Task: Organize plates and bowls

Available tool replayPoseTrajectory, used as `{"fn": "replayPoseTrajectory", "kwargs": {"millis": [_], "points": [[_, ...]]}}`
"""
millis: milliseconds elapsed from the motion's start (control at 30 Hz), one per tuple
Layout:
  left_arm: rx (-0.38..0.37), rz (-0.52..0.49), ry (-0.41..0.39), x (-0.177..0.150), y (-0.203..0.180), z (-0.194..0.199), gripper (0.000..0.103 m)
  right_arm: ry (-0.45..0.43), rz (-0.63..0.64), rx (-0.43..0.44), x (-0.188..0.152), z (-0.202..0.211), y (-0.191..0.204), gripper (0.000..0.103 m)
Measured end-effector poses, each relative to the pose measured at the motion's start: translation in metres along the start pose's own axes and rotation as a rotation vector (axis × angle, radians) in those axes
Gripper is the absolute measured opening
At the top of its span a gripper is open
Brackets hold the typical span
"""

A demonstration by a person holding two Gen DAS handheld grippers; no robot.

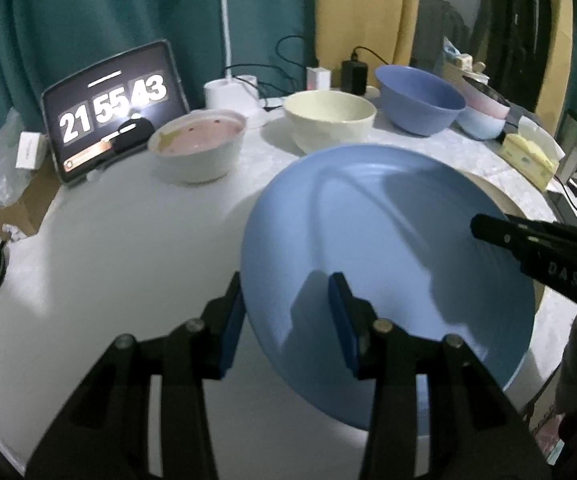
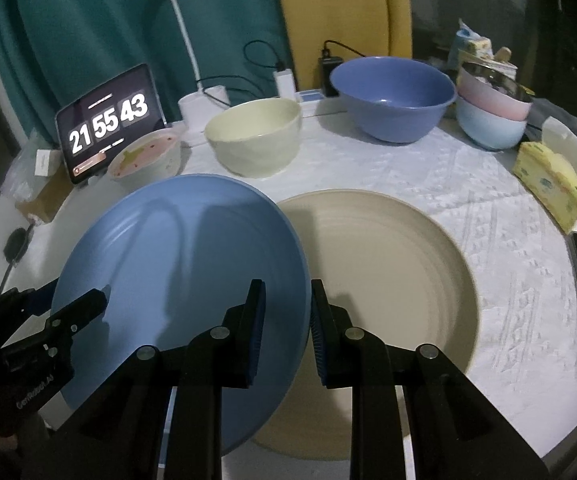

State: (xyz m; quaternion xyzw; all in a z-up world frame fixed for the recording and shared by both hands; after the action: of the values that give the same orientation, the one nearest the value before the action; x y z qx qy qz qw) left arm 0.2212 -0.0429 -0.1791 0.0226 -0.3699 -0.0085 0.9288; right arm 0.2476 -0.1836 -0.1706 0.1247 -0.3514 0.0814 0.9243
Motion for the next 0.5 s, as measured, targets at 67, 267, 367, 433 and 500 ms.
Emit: {"fn": "replayPoseTrajectory", "kwargs": {"millis": [67, 267, 367, 433, 500], "points": [[-0.003, -0.009, 0.002, 0.002, -0.007, -0.002, 0.042, -0.003, -0.010, -0.003, 0.000, 0.001, -0.007, 0.024], [-0.011, -0.036, 0.005, 0.007, -0.028, -0.006, 0.042, -0.011, -0.035, -0.015, 0.001, 0.005, -0.027, 0.024], [-0.017, -0.043, 0.008, 0.010, -0.037, -0.009, 0.042, -0.013, -0.039, -0.029, 0.002, 0.006, -0.036, 0.024], [-0.021, -0.051, 0.011, 0.011, -0.043, -0.012, 0.042, -0.014, -0.043, -0.036, 0.003, 0.006, -0.042, 0.024], [-0.024, -0.059, 0.012, 0.013, -0.049, -0.014, 0.042, -0.016, -0.052, -0.041, 0.004, 0.006, -0.049, 0.024]]}}
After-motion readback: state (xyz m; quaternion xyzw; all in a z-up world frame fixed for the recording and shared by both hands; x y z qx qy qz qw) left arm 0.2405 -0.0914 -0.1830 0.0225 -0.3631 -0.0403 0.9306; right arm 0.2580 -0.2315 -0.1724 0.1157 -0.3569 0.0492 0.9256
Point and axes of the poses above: each gripper's, at about its wrist camera, not at the fingertips, and z roughly against the way its jaws point, y to its left, x to its top, the point moved 4 cm from there along -z, roughly the way its jaws point, and after that the axes turned 3 degrees about x, right-handed, at the moved point
